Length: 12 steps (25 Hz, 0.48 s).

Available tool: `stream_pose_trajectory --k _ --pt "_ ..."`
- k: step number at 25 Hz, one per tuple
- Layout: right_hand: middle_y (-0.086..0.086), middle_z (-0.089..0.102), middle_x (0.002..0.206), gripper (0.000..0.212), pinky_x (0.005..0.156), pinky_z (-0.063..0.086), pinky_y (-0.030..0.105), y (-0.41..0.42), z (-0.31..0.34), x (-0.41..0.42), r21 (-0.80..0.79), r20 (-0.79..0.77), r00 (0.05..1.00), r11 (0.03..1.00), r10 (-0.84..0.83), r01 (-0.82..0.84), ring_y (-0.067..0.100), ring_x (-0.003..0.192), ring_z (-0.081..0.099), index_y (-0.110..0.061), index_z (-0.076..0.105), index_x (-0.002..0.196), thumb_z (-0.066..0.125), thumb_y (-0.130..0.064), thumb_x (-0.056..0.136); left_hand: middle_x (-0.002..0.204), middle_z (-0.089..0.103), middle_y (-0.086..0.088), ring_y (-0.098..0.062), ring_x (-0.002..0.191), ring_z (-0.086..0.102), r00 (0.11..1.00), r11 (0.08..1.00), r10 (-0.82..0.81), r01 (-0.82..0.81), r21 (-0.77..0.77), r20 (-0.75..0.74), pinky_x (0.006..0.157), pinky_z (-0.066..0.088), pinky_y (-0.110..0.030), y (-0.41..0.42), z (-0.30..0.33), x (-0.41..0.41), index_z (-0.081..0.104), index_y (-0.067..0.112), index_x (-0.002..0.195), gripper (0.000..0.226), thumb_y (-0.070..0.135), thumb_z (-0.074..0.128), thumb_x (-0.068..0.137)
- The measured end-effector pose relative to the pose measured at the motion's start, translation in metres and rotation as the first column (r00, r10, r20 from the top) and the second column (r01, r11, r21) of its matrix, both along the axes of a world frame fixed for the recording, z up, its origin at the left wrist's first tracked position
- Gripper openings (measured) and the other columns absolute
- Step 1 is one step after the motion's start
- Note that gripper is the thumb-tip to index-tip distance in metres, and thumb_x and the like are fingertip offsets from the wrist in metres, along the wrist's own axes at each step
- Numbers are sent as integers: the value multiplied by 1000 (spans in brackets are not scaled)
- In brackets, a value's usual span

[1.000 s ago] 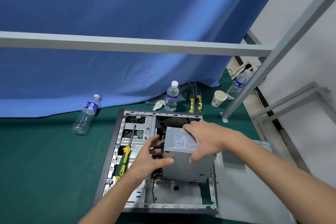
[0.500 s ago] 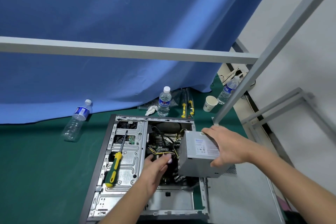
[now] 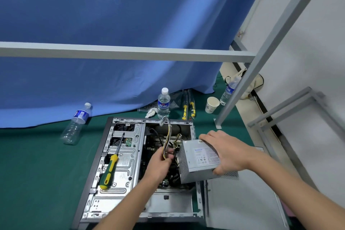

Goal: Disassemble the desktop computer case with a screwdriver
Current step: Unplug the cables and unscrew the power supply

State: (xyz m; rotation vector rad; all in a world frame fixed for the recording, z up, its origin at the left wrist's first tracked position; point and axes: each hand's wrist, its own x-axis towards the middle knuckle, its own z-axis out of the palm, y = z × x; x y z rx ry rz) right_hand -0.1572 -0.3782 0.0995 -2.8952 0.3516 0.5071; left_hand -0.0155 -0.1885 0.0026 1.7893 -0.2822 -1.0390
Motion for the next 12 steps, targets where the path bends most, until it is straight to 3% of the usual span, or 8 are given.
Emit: stream_pose_trajectory --k 2,4,7,9,12 --pt "-12 39 116 108 82 36 23 -2 -2 -1 -8 11 1000 1000 22 -22 12 98 37 -32 22 144 67 -61 50 112 57 -4 -26 92 60 985 989 -146 144 25 87 86 53 -43 -9 7 1 59 23 112 30 3 55 90" --pt "-12 39 115 107 80 35 24 -5 -4 -3 -8 27 999 999 33 -32 12 96 36 -32 22 143 68 -60 50 120 50 -4 -25 102 60 965 973 -220 206 106 143 82 54 -36 -24 12 4 56 22 119 30 11 58 91" --pt "-12 39 117 108 82 38 26 -9 -6 -9 42 38 999 999 12 -14 10 97 34 -32 19 144 69 -58 51 93 63 -9 -25 84 60 980 983 -147 130 132 136 84 50 -44 -38 9 5 61 4 103 12 10 60 94" --pt "-12 38 118 110 82 39 27 -15 -7 -17 65 47 999 998 -9 6 10 99 34 -32 19 145 71 -58 52 87 64 -8 -21 82 57 995 996 -74 71 56 61 79 47 -39 -39 8 0 65 6 99 6 6 60 94" --pt "-12 38 119 114 83 41 28 -23 -11 -28 87 34 999 996 -35 32 12 102 37 -32 15 146 72 -61 53 112 68 -2 -14 95 64 979 975 -200 194 -111 -46 76 49 -24 -31 7 -6 60 20 120 39 -2 64 88"
